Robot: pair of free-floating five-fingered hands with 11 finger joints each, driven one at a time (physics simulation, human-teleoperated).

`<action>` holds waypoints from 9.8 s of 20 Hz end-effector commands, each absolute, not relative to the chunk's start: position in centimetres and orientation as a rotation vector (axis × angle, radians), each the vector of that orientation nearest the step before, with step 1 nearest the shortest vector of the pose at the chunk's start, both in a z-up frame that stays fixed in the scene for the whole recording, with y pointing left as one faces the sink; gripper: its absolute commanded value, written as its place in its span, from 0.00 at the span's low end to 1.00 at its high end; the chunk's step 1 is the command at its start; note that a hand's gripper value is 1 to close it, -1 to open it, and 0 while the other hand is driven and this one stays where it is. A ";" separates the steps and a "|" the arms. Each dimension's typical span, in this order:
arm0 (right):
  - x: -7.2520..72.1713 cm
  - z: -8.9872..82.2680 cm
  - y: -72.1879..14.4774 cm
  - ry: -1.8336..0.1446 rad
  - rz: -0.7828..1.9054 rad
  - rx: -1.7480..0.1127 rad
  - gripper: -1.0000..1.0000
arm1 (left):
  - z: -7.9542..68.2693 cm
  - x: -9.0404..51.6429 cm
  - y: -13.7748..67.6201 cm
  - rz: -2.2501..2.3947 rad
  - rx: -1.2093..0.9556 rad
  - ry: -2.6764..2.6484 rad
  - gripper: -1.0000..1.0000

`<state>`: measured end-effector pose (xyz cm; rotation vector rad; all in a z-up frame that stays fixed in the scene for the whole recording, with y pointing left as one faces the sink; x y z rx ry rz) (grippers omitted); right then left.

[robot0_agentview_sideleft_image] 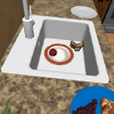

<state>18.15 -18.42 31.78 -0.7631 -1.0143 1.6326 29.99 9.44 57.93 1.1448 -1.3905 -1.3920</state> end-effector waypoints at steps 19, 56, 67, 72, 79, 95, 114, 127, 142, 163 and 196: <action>18.2 31.8 -18.4 -1.014 1.633 -0.763 0.50 | 49.9 24.7 11.5 -1.655 0.917 -1.662 0.00; 18.2 31.8 -18.4 -1.014 1.633 -0.763 0.50 | 29.1 18.5 23.0 -1.854 0.728 -1.804 0.00; 18.2 31.8 -18.4 -1.014 1.633 -0.763 0.50 | 23.3 17.4 28.4 -1.832 0.605 -1.772 0.00; 18.2 31.8 -18.4 -1.014 1.633 -0.763 0.50 | 21.0 17.2 30.2 -1.811 0.609 -1.743 0.00; 18.2 31.8 -18.4 -1.014 1.633 -0.763 0.50 | 20.9 17.2 32.8 -1.781 0.450 -1.677 0.00; 18.2 31.8 -18.4 -1.014 1.633 -0.763 0.50 | 20.7 17.5 36.3 -1.709 0.160 -1.537 0.00; 18.2 31.8 -18.4 -1.014 1.633 -0.763 0.50 | 17.7 24.2 37.9 -1.616 0.074 -1.685 0.00; 18.2 31.8 -18.4 -1.014 1.633 -0.763 0.50 | 15.0 26.2 42.0 -1.428 -0.082 -1.726 0.00; 18.2 31.8 -18.4 -1.014 1.633 -0.763 0.50 | 15.2 19.6 38.5 -1.545 0.067 -1.752 0.00; 18.2 31.8 -18.4 -1.014 1.633 -0.763 0.50 | 14.9 24.6 38.9 -1.385 -0.302 -1.615 0.00; 18.2 31.8 -18.4 -1.014 1.633 -0.763 0.50 | 13.6 22.3 40.5 -1.583 0.189 -1.857 0.00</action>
